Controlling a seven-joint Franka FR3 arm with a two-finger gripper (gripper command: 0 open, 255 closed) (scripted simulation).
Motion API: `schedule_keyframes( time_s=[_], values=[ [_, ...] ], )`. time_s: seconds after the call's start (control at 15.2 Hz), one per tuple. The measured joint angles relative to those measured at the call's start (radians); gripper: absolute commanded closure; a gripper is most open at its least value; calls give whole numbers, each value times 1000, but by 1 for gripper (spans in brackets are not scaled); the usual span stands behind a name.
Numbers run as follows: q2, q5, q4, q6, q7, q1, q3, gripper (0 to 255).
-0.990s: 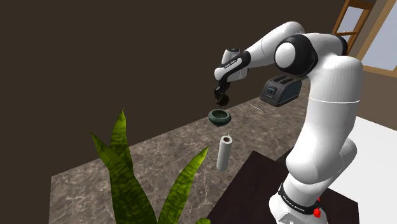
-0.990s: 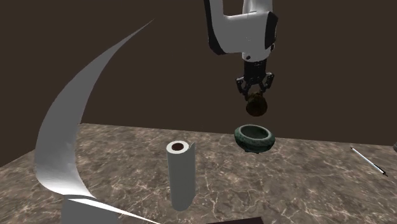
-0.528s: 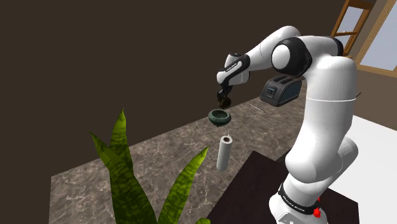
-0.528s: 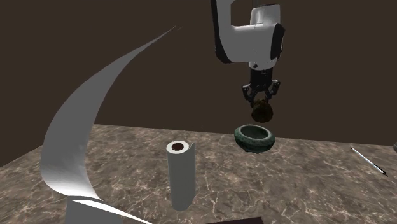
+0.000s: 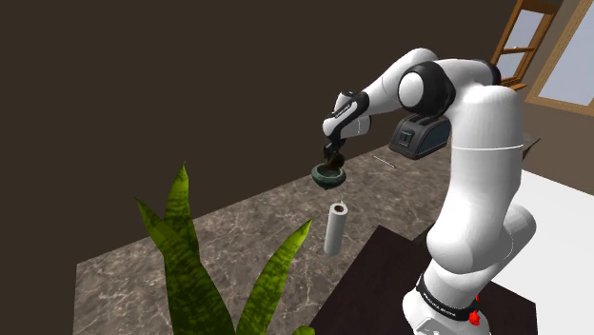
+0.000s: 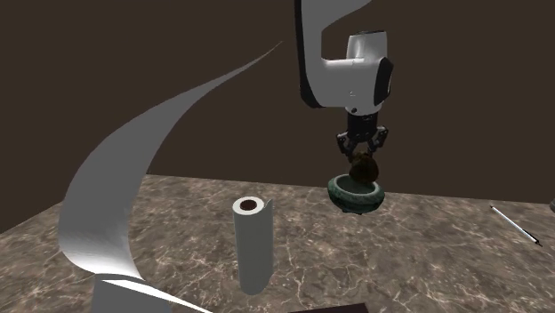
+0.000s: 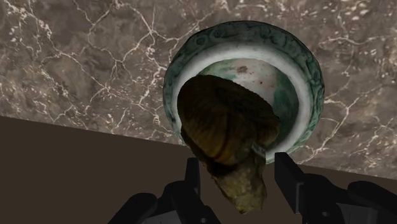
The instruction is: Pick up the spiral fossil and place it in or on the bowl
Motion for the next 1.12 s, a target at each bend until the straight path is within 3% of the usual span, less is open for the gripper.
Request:
schedule_keyframes(
  time_s=[0.66,0.73,1.12],
  values=[
    [42,4,-8,52,-1,-3,3,255],
    [42,4,-8,52,-1,-3,3,0],
    [43,4,-8,52,-1,-3,3,0]
  ],
)
